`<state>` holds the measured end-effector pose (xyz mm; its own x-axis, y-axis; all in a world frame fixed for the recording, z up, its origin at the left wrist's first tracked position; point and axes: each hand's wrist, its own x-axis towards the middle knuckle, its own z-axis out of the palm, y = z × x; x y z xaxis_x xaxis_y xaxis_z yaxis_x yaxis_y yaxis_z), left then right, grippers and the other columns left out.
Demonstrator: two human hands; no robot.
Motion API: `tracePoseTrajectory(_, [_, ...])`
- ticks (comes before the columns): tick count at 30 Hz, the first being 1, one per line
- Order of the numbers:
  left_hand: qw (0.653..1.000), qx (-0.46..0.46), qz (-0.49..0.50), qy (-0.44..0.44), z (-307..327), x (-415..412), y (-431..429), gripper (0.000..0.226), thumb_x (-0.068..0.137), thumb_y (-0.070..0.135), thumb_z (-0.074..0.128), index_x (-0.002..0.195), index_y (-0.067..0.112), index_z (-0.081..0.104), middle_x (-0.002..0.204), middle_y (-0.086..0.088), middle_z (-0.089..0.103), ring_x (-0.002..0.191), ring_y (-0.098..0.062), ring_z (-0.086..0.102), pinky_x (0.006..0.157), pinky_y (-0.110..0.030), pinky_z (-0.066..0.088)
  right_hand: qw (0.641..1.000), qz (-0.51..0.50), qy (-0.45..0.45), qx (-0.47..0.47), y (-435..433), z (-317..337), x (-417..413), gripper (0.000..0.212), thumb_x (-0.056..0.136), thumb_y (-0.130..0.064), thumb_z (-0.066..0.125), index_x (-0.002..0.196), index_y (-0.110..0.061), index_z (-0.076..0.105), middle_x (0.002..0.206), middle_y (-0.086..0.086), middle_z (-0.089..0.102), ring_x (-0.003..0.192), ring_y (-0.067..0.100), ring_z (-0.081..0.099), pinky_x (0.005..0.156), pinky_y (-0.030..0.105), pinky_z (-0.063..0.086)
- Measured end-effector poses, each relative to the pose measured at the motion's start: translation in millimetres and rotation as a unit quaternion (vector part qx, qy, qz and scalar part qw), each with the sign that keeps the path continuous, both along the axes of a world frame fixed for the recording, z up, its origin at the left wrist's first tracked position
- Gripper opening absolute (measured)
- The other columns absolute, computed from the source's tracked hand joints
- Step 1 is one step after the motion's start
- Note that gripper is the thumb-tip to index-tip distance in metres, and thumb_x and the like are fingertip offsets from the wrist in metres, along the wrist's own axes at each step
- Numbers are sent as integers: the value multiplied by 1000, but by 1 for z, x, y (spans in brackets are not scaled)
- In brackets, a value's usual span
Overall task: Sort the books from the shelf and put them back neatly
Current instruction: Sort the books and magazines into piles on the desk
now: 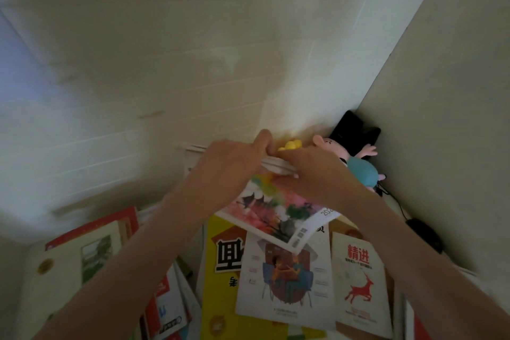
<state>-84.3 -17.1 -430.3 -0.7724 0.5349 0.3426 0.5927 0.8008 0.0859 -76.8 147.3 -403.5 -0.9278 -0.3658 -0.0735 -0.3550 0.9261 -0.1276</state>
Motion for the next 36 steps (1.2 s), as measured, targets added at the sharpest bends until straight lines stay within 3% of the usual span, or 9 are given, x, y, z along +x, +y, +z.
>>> tracePoseTrajectory(4, [982,189,20,22,5,2,-3,65,82,33,70,138,14,43,141,-8,45,134,-24,36,111,-36,27,981,-59,7,-183,32,-23,14,17,91,-26,61,100,-12,64,77,6,63,64,20,58,65,35,51])
tracePoseTrajectory(7, [888,427,133,104,-11,18,-17,91,76,43,74,145,8,27,151,-18,18,142,-23,19,118,-33,19,900,-166,-49,-400,64,-29,21,22,86,-19,68,103,-7,65,79,10,66,61,22,59,59,29,50])
tracePoseTrajectory(10, [714,619,123,-303,-34,23,-6,114,55,51,85,146,14,27,142,-5,40,129,-16,44,101,-26,42,776,-216,-69,-589,82,-49,38,50,68,-41,80,106,-13,65,93,11,72,79,26,70,73,42,59])
tracePoseTrajectory(12, [681,540,97,-484,-44,29,13,56,67,30,77,116,11,57,103,-1,67,96,-13,67,69,-15,53,727,-236,-62,-642,83,-68,50,63,58,-52,83,104,-13,66,95,6,72,84,25,70,73,44,57])
tracePoseTrajectory(15, [694,530,121,-471,-69,37,27,12,77,7,72,80,8,61,68,2,67,60,-6,68,55,-15,53,684,-245,-66,-684,81,-91,68,39,64,-47,77,84,-14,68,72,-7,68,70,7,67,65,24,54])
tracePoseTrajectory(18, [690,522,120,-487,-86,43,28,23,70,0,76,83,12,63,62,7,71,60,-4,69,55,-15,54,723,-235,-129,-637,82,-114,84,68,53,-56,84,99,-10,64,91,-2,74,85,11,71,69,21,56])
tracePoseTrajectory(23, [713,505,160,-460,-103,39,25,30,68,1,80,89,14,62,64,6,71,57,-2,67,51,-13,51,727,-298,-110,-609,72,-144,89,19,88,3,57,100,-12,60,93,4,71,90,15,70,78,29,57])
tracePoseTrajectory(28, [742,508,171,-403,-97,43,28,39,68,1,81,89,25,58,69,14,68,62,1,65,49,-7,47,724,-323,-72,-605,70,-152,98,12,90,-3,58,100,-7,61,94,6,72,92,22,69,81,34,56])
tracePoseTrajectory(36, [738,552,130,-366,-94,37,29,50,55,16,88,100,3,69,83,3,74,74,-7,70,58,-16,56,755,-278,-117,-582,76,-147,102,20,91,-2,55,109,-11,58,95,-16,70,90,-11,62,74,9,46])
